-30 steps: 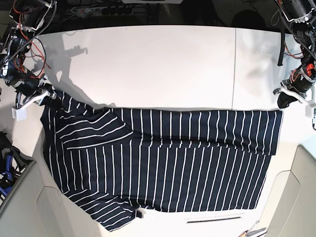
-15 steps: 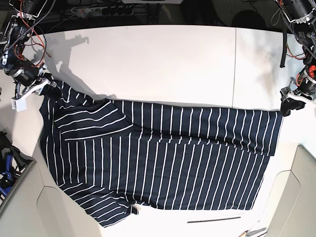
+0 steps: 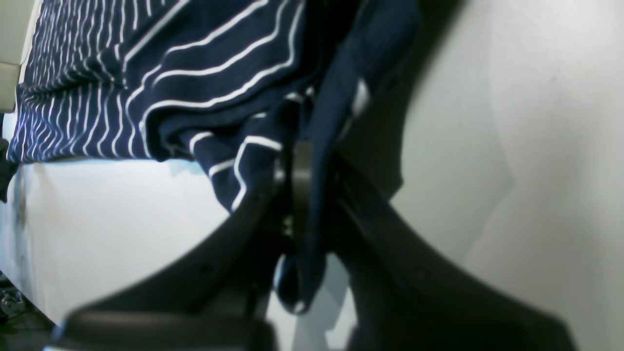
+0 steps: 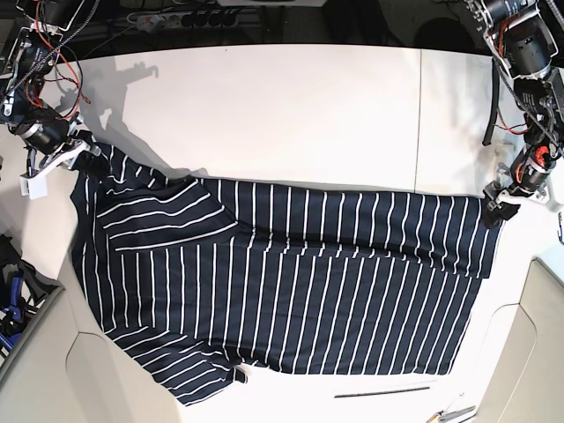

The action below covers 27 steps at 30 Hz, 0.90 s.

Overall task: Fold the T-shirt properly
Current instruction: 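Pull the folded edge with both grippers back toward the arms, flattening it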

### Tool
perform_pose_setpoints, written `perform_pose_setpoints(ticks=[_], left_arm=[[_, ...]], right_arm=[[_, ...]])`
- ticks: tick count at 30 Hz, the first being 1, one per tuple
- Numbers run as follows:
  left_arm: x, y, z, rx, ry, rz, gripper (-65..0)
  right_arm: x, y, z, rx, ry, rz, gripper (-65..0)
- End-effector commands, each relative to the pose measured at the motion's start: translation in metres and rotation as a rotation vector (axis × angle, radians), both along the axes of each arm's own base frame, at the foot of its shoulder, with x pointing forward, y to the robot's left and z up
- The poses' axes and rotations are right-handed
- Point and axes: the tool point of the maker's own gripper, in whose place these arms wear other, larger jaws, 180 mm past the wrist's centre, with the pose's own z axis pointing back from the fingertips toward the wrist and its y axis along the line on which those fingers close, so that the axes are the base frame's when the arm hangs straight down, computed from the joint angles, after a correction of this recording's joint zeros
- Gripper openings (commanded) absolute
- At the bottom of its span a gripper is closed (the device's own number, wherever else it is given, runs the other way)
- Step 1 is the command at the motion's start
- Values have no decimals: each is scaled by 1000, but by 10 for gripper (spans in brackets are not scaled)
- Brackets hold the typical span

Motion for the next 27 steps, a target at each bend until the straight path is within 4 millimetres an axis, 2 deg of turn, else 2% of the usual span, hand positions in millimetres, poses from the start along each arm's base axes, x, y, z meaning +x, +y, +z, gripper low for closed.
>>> perform_pose_setpoints(ticks=[1,4,5,6,10,17,22,27], left_arm=[[2,3,3,10,4,-4,-212],[-1,2,-2,11,22,-9,-222],[-1,3,-2,18,25,-9,-247],[-1,3,-2,25,29,-11,-298],[0,-2,0,32,11,-47,-644],[1,-7,8,49,7,-110,-650],[0,0,36,116,-28,-130,-650],[-13,6,59,170,-54,-140,-650]], right_arm=[[10,-6,15,-11,-56,-2,-650],[11,-6,16,-10,-65,-6,-650],[12,-7,17,-11,-70,-9,-650],[12,-7,17,-10,-72,-10,-650],[12,-7,17,-11,-73,-11,-650],[11,-7,16,-11,-66,-7,-650],[6,-6,13,-12,-41,3,-650],[3,-6,15,10,-30,11,-650]])
